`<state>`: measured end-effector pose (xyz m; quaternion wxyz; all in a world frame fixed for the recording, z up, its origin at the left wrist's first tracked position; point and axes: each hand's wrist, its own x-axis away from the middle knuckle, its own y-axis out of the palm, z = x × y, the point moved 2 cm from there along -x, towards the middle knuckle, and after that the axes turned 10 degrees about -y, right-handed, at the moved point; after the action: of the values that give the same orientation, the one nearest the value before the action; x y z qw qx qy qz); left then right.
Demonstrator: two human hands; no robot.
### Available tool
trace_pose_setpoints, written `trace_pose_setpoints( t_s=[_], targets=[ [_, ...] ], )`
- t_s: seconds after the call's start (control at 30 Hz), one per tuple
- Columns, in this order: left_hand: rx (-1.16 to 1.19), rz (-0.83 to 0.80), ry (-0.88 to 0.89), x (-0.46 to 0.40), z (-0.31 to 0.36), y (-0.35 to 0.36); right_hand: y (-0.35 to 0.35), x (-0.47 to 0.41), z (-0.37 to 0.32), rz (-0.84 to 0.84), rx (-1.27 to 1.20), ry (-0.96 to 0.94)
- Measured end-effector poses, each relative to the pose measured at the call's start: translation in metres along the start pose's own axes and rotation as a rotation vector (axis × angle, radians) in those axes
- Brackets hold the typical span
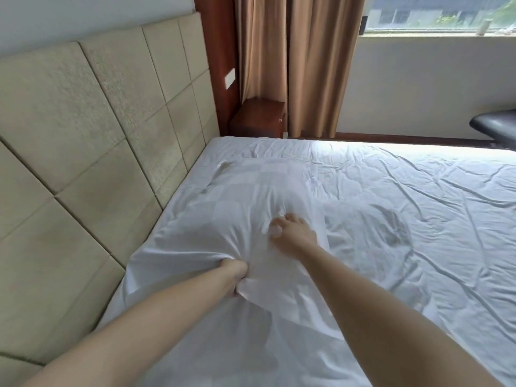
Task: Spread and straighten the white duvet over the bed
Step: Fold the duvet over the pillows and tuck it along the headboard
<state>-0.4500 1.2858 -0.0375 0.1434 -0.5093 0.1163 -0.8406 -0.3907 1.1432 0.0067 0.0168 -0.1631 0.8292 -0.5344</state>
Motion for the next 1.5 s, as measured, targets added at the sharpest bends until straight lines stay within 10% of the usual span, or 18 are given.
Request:
trace_pose_setpoints(
  t_s=[0.23,0.37,0.5,0.67,0.97,1.17,1.5],
  targets=[
    [-0.858,-0.15,-0.017,0.021,0.03,-0.028,0.025,-0.012,0.009,-0.152,0.012,0.042],
    [-0.629,0.141,0.417,0.01,0.086,-0.037,0.038,-0.014,0.009,-0.171,0.058,0.054],
    [-0.917,0.483,0.647,-0.014,0.112,-0.048,0.044,-0.023,0.01,-0.163,0.056,0.11],
    [-0.656,0.552,0.411,-0.06,0.136,-0.069,0.031,-0.05,0.012,-0.105,0.091,0.209],
    [-0.538,0.046,0.048,-0.127,0.172,-0.076,0.023,-0.112,0.039,0.407,-0.458,0.765],
    [-0.696,0.097,0.083,-0.166,0.19,-0.091,0.021,-0.161,0.049,0.302,-0.621,0.851],
    [-0.258,0.054,-0.042,-0.238,0.173,-0.086,0.029,-0.18,0.064,0.19,-0.654,0.918]
  ],
)
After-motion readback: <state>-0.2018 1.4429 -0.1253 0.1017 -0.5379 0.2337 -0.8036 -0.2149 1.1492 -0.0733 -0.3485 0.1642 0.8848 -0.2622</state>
